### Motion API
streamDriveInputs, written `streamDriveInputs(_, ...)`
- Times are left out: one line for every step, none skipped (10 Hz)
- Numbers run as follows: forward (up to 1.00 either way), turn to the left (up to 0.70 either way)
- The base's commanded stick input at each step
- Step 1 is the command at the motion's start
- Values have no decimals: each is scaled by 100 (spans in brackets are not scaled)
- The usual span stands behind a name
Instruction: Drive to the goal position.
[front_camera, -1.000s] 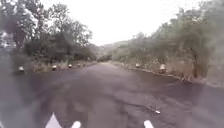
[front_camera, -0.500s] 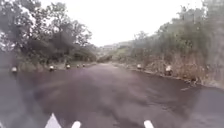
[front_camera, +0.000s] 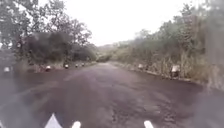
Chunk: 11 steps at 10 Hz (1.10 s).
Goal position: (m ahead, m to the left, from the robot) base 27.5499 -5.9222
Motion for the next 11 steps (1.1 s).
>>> streamDriveInputs(100,31)
streamDriveInputs(100,17)
streamDriveInputs(100,2)
streamDriveInputs(100,0)
streamDriveInputs(100,0)
streamDriveInputs(100,0)
streamDriveInputs(100,0)
streamDriveInputs(100,0)
streamDriveInputs(100,0)
streamDriveInputs(100,0)
streamDriveInputs(100,0)
